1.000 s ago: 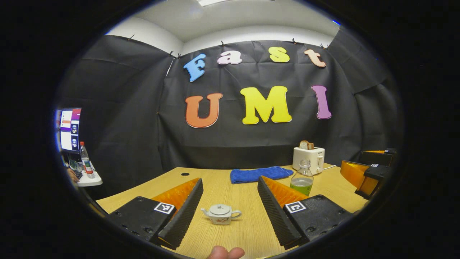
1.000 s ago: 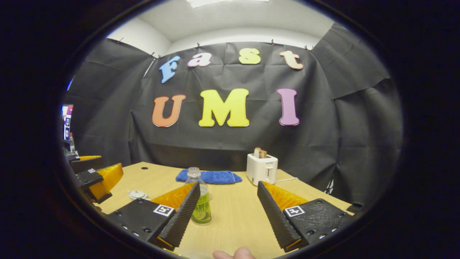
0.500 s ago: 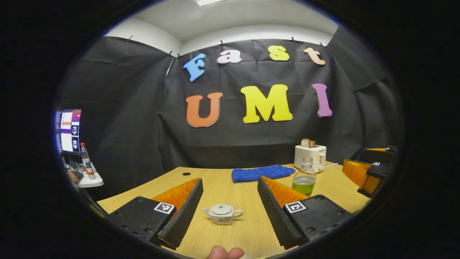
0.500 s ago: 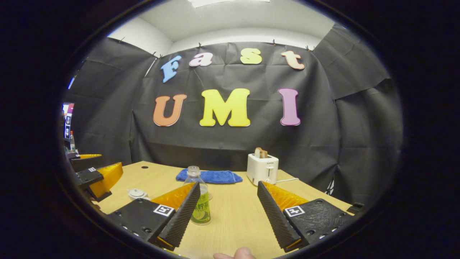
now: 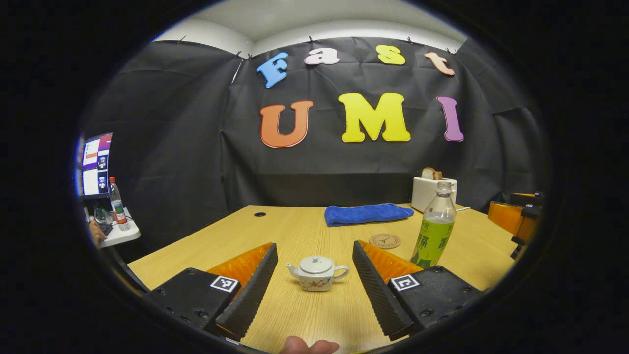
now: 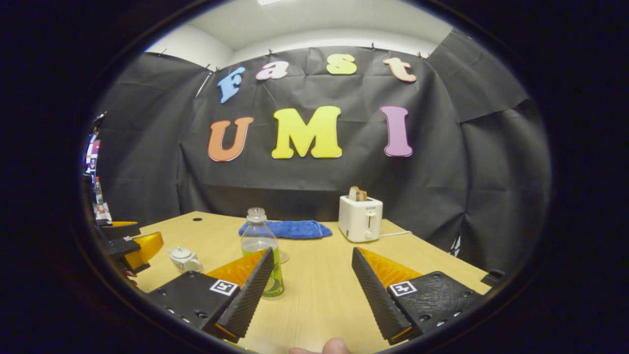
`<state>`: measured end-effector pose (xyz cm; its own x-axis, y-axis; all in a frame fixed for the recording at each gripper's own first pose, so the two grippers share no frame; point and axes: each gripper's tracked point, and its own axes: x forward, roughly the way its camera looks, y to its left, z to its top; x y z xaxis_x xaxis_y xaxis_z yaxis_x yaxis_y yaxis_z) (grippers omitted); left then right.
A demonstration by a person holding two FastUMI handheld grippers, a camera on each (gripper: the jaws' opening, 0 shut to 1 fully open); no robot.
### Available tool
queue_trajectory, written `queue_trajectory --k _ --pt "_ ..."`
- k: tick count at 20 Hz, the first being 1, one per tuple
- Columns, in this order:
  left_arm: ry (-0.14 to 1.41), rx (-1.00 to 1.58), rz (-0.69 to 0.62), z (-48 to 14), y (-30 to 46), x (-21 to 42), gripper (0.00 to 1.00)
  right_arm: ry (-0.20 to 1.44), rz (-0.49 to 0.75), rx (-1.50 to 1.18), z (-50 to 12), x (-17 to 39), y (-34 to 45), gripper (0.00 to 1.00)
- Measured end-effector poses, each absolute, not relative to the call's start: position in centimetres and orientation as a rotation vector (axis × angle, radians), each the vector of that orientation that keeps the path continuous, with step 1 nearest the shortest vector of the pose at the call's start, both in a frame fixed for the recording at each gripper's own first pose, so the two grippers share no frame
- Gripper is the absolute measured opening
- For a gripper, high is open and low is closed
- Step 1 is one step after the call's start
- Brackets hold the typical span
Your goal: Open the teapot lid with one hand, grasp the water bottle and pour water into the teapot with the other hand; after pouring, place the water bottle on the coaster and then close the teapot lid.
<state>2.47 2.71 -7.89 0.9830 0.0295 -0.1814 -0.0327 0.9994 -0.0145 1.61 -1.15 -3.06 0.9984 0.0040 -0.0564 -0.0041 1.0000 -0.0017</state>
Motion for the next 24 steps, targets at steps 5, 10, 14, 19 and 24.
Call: queue_trajectory --k 5,10,14,19,24 --pt "0.283 -0.050 0.019 -11.1 2.7 5.4 0.97 0.072 -0.042 -0.006 -3.8 1.8 -3.1 0.95" --pt "0.346 -0.035 0.042 -13.0 3.9 7.6 0.84 0.088 -0.084 -0.001 -4.3 1.9 -4.7 0.97" --pt "0.387 -0.035 0.026 -14.2 3.4 8.7 0.67 0.102 -0.101 -0.003 -4.8 2.3 -5.4 0.95" --pt "0.387 0.000 0.019 -14.1 3.0 9.1 0.48 0.124 -0.084 -0.023 -5.7 2.7 -4.8 0.95" --pt "0.379 0.008 0.027 -13.9 3.0 9.3 0.13 0.140 -0.042 -0.038 -6.5 2.8 -3.8 0.95"
